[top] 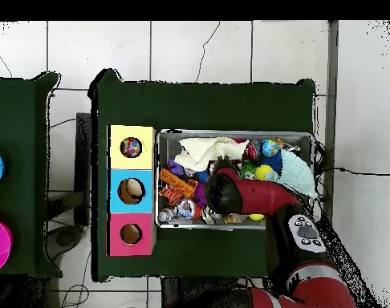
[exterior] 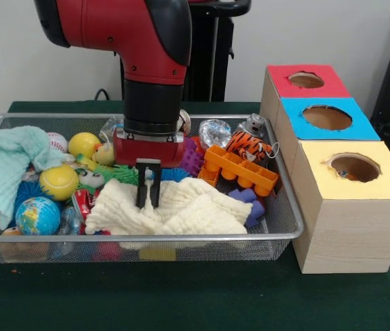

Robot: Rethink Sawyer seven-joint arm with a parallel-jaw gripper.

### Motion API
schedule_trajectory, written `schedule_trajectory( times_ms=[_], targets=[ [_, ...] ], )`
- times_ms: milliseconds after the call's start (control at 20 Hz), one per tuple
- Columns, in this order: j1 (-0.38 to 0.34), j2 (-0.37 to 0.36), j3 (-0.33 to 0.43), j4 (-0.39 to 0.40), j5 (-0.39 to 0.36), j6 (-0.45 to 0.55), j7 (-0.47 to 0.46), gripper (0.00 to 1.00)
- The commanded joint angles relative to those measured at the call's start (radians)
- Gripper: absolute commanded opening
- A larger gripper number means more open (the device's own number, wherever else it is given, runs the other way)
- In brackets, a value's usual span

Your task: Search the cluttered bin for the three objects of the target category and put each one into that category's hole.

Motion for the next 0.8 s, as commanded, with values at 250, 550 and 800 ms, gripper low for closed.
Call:
schedule_trajectory(
  times_ms=[250, 550, 800],
  targets=[
    [-0.01, 0.068, -0.005, 0.033, 0.036, 0.24, 0.082, 0.0],
    [0.043, -0.166, -0.047, 0.064, 0.041, 0.377, 0.036, 0.0],
    [0.061, -0.299, -0.079, 0.047, 0.056, 0.611, -0.02, 0.0]
  ],
)
